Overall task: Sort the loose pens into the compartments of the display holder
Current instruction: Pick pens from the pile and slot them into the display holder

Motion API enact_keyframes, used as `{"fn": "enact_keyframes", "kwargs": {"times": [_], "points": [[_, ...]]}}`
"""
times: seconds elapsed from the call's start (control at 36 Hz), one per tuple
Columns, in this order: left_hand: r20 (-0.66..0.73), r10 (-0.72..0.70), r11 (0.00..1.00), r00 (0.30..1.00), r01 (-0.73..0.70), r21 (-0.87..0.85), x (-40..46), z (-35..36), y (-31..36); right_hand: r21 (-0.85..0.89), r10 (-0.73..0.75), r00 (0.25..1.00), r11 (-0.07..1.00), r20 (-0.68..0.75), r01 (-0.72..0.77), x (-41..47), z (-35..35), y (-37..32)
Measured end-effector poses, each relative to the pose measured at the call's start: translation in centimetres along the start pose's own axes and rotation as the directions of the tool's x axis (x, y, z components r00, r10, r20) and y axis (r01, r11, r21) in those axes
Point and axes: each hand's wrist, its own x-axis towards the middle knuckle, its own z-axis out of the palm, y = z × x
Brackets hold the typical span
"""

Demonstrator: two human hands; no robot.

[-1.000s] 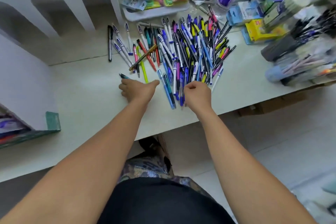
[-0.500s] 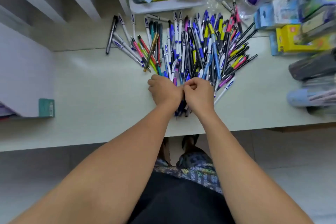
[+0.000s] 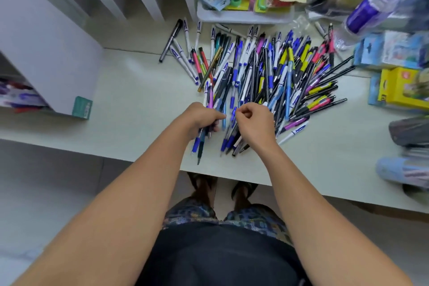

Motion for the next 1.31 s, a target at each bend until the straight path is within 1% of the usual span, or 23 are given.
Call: {"fn": "enact_keyframes", "kwargs": {"times": [0.06, 0.17, 0.25, 0.31, 0.36, 0.42, 0.44, 0.53, 0.61, 0.69, 0.75, 0.81, 0.83, 0.86, 0.89, 0.92, 0.94, 0.97, 1.03, 1.08, 1.14, 1.19, 1.31], "points": [[0.056, 0.019, 0.995, 0.998, -0.013, -0.101, -0.2, -0.3, -0.7, 0.013, -0.006, 1.0, 1.0, 0.005, 0.006, 0.1, -0.1, -0.4], [0.116, 0.047, 0.96, 0.992, -0.012, -0.278, -1.2, -0.8, -1.4, 0.033, -0.021, 1.0, 0.999, 0.003, 0.021, 0.2, -0.3, -1.5], [0.206, 0.088, 0.921, 0.975, -0.001, -0.389, -2.4, -1.2, -1.4, 0.121, -0.03, 0.999, 0.992, 0.02, 0.027, 0.1, -0.6, -2.4], [0.278, 0.146, 0.912, 0.949, -0.021, -0.409, -3.4, -1.5, -1.2, 0.214, -0.058, 0.996, 0.976, 0.067, 0.042, 0.0, -1.2, -3.6], [0.337, 0.199, 0.91, 0.92, -0.045, -0.413, -4.4, -1.9, -0.9, 0.317, -0.109, 0.979, 0.947, 0.171, 0.05, 0.2, -1.8, -5.2], [0.374, 0.237, 0.922, 0.897, -0.086, -0.378, -5.3, -2.3, -0.3, 0.399, -0.176, 0.948, 0.915, 0.266, 0.057, 0.6, -2.3, -7.0], [0.385, 0.246, 0.93, 0.889, -0.106, -0.351, -5.7, -2.5, -0.1, 0.417, -0.21, 0.938, 0.905, 0.276, 0.08, 0.8, -2.5, -7.9], [0.387, 0.265, 0.948, 0.883, -0.164, -0.274, -6.8, -3.3, 0.7, 0.398, -0.297, 0.92, 0.9, 0.257, 0.18, 1.4, -2.8, -10.1], [0.349, 0.276, 0.948, 0.896, -0.194, -0.252, -8.0, -4.3, 1.2, 0.379, -0.329, 0.895, 0.903, 0.3, 0.204, 1.3, -2.6, -11.6], [0.286, 0.291, 0.934, 0.913, -0.208, -0.289, -9.0, -5.2, 1.1, 0.359, -0.357, 0.878, 0.903, 0.318, 0.237, 0.8, -1.6, -12.2], [0.271, 0.294, 0.924, 0.917, -0.201, -0.324, -9.5, -5.7, 0.5, 0.327, -0.4, 0.845, 0.9, 0.354, 0.289, 0.4, -0.6, -12.3], [0.243, 0.294, 0.906, 0.925, -0.189, -0.378, -9.8, -6.1, -0.6, 0.317, -0.442, 0.813, 0.887, 0.379, 0.335, -0.2, 0.4, -12.7], [0.205, 0.296, 0.885, 0.933, -0.187, -0.427, -9.9, -6.3, -1.2, 0.327, -0.462, 0.811, 0.876, 0.358, 0.355, -0.6, 1.0, -12.8], [0.145, 0.295, 0.846, 0.944, -0.188, -0.499, -10.0, -6.5, -1.9, 0.356, -0.474, 0.826, 0.861, 0.304, 0.363, -1.1, 1.6, -13.0], [0.067, 0.281, 0.784, 0.957, -0.189, -0.592, -10.0, -6.8, -2.5, 0.415, -0.458, 0.862, 0.843, 0.219, 0.343, -1.8, 2.1, -13.1], [-0.015, 0.254, 0.691, 0.967, -0.193, -0.696, -10.1, -7.1, -3.0, 0.501, -0.404, 0.906, 0.814, 0.123, 0.295, -2.6, 2.7, -13.2], [-0.091, 0.22, 0.573, 0.971, -0.205, -0.794, -10.2, -7.6, -3.5, 0.597, -0.333, 0.941, 0.766, 0.054, 0.237, -3.6, 3.3, -13.1], [-0.154, 0.188, 0.442, 0.97, -0.224, -0.868, -10.4, -8.2, -4.0, 0.675, -0.266, 0.964, 0.716, 0.026, 0.18, -4.8, 4.0, -12.9], [-0.232, 0.146, 0.215, 0.962, -0.259, -0.941, -10.6, -9.5, -4.8, 0.741, -0.198, 0.98, 0.662, 0.025, 0.115, -7.4, 5.6, -12.4], [-0.259, 0.138, 0.074, 0.956, -0.27, -0.96, -10.7, -10.6, -5.6, 0.774, -0.163, 0.986, 0.628, 0.03, 0.08, -9.7, 7.4, -12.2], [-0.27, 0.159, 0.013, 0.949, -0.276, -0.961, -10.9, -11.2, -6.2, 0.798, -0.115, 0.993, 0.599, 0.01, 0.061, -11.1, 9.2, -12.9], [-0.273, 0.197, -0.009, 0.942, -0.276, -0.961, -11.4, -11.6, -6.7, 0.79, -0.081, 0.996, 0.609, -0.026, 0.07, -12.0, 10.7, -14.5], [-0.236, 0.271, -0.013, 0.933, -0.241, -0.97, -12.0, -13.9, -8.8, 0.729, -0.15, 0.984, 0.662, -0.099, 0.175, -13.5, 13.9, -17.9]]}}
